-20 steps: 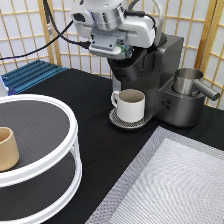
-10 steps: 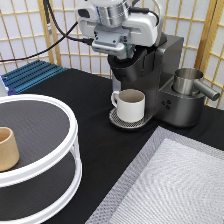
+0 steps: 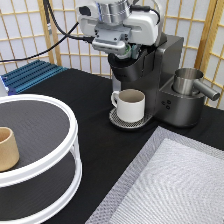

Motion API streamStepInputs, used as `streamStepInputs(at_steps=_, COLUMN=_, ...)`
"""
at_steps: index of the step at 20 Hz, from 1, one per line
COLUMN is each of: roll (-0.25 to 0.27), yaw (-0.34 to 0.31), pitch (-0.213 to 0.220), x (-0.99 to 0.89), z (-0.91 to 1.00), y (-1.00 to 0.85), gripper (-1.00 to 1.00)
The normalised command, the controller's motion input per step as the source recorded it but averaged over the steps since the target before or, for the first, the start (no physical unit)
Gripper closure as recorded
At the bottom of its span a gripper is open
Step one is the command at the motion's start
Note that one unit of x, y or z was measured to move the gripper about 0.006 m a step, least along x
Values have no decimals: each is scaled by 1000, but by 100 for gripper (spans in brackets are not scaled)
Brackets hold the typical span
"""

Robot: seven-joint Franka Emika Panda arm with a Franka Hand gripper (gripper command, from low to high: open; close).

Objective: Make coffee

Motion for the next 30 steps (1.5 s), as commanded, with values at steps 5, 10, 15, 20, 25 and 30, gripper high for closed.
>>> streamStepInputs(at_steps=5, roll=14, yaw=-38, pitch=-84, x=-397, z=13, y=-763, gripper=-100)
streamStepInputs(at_steps=10, roll=-7, yaw=-55, pitch=-58, x=-362, z=592, y=125, gripper=-100)
streamStepInputs(at_steps=15, roll=-56, yaw=-70, pitch=-46, x=44, z=1000, y=861, gripper=-100)
streamStepInputs(at_steps=20, roll=-120, yaw=-75, pitch=-1, x=111, z=1000, y=830, gripper=-100)
streamStepInputs(at_steps=25, roll=-183, yaw=-93, pitch=2, x=167, z=792, y=747, gripper=-100)
streamStepInputs(at_steps=30, roll=-233, yaw=-83, pitch=34, x=306, z=338, y=575, gripper=-100)
